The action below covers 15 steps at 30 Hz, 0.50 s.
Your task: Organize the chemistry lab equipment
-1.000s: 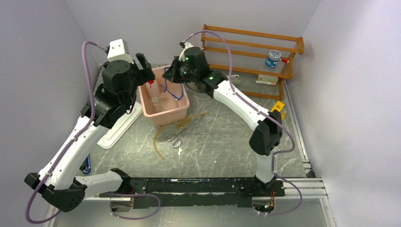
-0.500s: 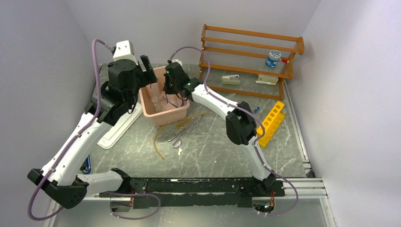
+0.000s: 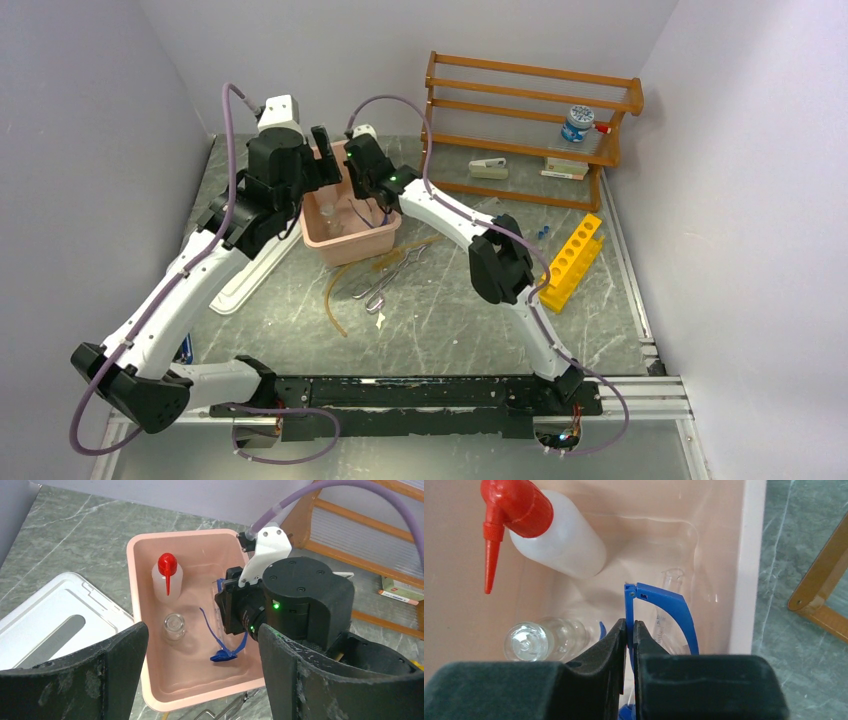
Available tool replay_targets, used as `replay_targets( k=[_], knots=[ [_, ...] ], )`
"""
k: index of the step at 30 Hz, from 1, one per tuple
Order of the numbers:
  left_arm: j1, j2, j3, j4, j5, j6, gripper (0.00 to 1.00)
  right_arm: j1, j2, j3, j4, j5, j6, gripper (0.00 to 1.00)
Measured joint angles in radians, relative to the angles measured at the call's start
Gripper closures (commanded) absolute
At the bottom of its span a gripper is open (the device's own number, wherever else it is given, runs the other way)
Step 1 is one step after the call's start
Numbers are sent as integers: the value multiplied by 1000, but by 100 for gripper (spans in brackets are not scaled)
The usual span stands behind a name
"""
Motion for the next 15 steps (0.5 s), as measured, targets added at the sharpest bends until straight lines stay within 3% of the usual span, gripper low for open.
replay_targets(
  k=[5,15],
  knots=[
    [9,1,-1,0,6,-4,16,0,39,0,18,-3,-9,84],
    [21,1,-1,0,7,-5,16,0,101,2,18,-3,19,60]
  ],
)
